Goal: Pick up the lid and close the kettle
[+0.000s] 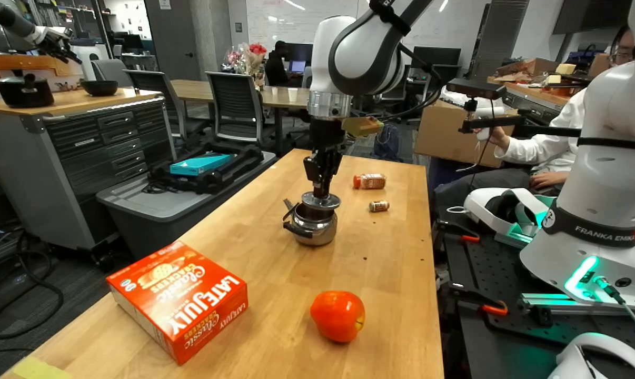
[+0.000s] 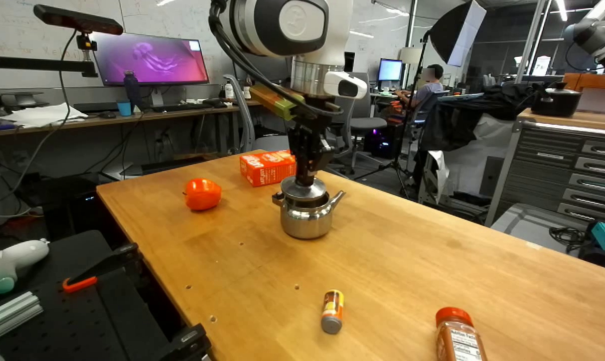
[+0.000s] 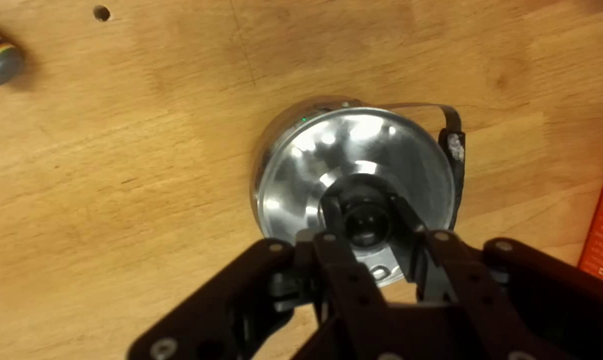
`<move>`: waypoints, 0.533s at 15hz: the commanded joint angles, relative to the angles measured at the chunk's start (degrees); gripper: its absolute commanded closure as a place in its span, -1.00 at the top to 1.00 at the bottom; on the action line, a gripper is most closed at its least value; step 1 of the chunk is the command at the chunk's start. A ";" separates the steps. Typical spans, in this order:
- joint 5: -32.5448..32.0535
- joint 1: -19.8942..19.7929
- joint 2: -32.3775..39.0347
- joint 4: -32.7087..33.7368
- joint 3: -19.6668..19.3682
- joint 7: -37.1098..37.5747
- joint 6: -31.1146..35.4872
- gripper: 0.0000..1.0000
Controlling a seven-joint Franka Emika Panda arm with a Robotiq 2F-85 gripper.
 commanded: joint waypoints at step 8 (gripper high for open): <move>0.11 0.68 2.79 2.87 -0.10 1.41 0.84 -0.84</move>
